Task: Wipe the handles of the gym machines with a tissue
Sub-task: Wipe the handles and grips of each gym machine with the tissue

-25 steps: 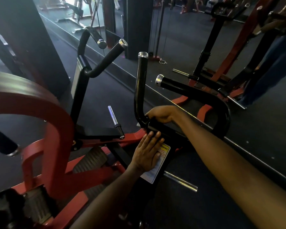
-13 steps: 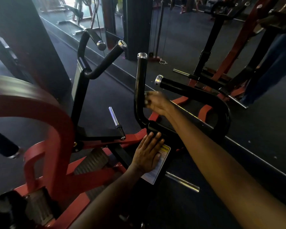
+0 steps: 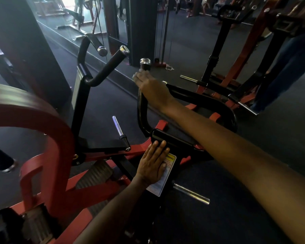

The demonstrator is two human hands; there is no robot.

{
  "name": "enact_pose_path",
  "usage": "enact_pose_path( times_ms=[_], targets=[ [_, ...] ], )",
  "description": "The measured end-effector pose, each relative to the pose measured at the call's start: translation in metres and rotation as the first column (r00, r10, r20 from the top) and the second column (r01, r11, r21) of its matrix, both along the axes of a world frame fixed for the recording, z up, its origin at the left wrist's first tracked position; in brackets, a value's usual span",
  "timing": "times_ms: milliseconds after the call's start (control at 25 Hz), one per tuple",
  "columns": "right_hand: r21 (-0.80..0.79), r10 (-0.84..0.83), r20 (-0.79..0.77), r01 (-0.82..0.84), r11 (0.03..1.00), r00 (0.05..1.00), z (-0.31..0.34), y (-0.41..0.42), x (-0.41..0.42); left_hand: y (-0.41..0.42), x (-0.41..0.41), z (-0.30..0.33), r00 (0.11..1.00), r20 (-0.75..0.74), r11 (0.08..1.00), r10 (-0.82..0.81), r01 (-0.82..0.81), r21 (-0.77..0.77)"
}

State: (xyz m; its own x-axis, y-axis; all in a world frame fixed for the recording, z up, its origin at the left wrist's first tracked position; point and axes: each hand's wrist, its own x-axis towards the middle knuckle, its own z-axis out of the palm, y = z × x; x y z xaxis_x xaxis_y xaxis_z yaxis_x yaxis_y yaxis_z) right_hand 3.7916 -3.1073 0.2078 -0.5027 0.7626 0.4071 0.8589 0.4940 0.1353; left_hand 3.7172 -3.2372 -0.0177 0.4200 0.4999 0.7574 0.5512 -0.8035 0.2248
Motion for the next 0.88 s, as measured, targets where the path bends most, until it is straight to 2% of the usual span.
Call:
enact_pose_path(
  times_ms=[40,80,120,200,280,320,360,400,440,480,520,560,600,640,680,720,840,880],
  targets=[
    [-0.026,-0.096,0.101,0.099,0.995,0.99,0.004,0.002,-0.006,0.001,0.0,0.001,1.0,-0.003,1.0,0.002,-0.002,0.001],
    [-0.042,-0.123,0.219,0.135,0.99,0.968,0.003,0.001,-0.011,0.001,0.0,0.003,1.0,-0.007,1.0,0.004,-0.004,0.003],
    [-0.052,-0.056,0.321,0.077,0.996,0.946,-0.002,-0.004,-0.013,0.002,0.0,0.004,1.0,-0.01,1.0,0.004,-0.004,0.004],
    [-0.168,0.228,0.409,-0.172,0.971,0.883,-0.018,-0.021,-0.008,0.002,0.0,0.006,1.0,-0.013,1.0,-0.001,0.001,-0.001],
    [-0.294,0.464,0.184,-0.402,0.867,0.867,-0.029,-0.045,0.015,0.0,0.0,0.005,1.0,-0.012,1.0,-0.004,0.004,-0.005],
    [-0.369,0.482,0.037,-0.437,0.821,0.875,-0.033,-0.055,0.032,-0.001,0.001,0.005,1.0,-0.013,1.0,-0.005,0.005,-0.004],
    [-0.424,0.443,-0.079,-0.433,0.796,0.893,-0.036,-0.063,0.047,-0.001,0.001,0.004,1.0,-0.014,1.0,-0.001,0.001,-0.003],
    [-0.427,0.357,-0.179,-0.399,0.812,0.917,-0.041,-0.072,0.06,-0.002,0.001,0.004,1.0,-0.016,1.0,0.004,-0.004,-0.006],
    [-0.408,0.21,-0.304,-0.326,0.852,0.929,-0.051,-0.078,0.069,-0.002,0.0,0.003,1.0,-0.016,1.0,0.007,-0.007,-0.011],
    [-0.391,0.021,-0.434,-0.209,0.896,0.901,-0.059,-0.079,0.071,-0.001,-0.001,0.002,1.0,-0.016,1.0,0.011,-0.011,-0.006],
    [-0.447,-0.212,-0.549,-0.07,0.892,0.809,-0.059,-0.073,0.069,0.0,-0.002,0.002,1.0,-0.017,1.0,0.016,-0.016,0.004],
    [-0.579,-0.429,-0.617,-0.011,0.815,0.66,-0.057,-0.064,0.061,0.001,-0.001,0.003,1.0,-0.017,1.0,0.018,-0.018,0.004],
    [-0.712,-0.575,-0.628,-0.089,0.696,0.525,-0.055,-0.056,0.051,0.003,-0.001,0.005,1.0,-0.017,1.0,0.014,-0.014,-0.002],
    [-0.78,-0.651,-0.612,-0.211,0.589,0.449,-0.053,-0.049,0.039,0.003,0.0,0.006,1.0,-0.016,1.0,0.012,-0.012,-0.008],
    [-0.813,-0.679,-0.58,-0.26,0.521,0.451,-0.05,-0.045,0.03,0.003,0.001,0.007,1.0,-0.019,1.0,0.017,-0.017,-0.008],
    [-0.833,-0.67,-0.545,-0.232,0.503,0.504,-0.049,-0.044,0.024,0.003,0.0,0.006,0.999,-0.025,1.0,0.024,-0.024,-0.01],
    [-0.831,-0.561,-0.404,-0.033,0.556,0.722,-0.046,-0.052,0.027,0.004,-0.003,0.006,0.999,-0.037,0.999,0.033,-0.034,-0.028],
    [-0.831,-0.54,-0.369,-0.008,0.557,0.757,-0.045,-0.056,0.032,0.005,-0.003,0.005,0.999,-0.037,0.999,0.029,-0.03,-0.04]
  ],
)
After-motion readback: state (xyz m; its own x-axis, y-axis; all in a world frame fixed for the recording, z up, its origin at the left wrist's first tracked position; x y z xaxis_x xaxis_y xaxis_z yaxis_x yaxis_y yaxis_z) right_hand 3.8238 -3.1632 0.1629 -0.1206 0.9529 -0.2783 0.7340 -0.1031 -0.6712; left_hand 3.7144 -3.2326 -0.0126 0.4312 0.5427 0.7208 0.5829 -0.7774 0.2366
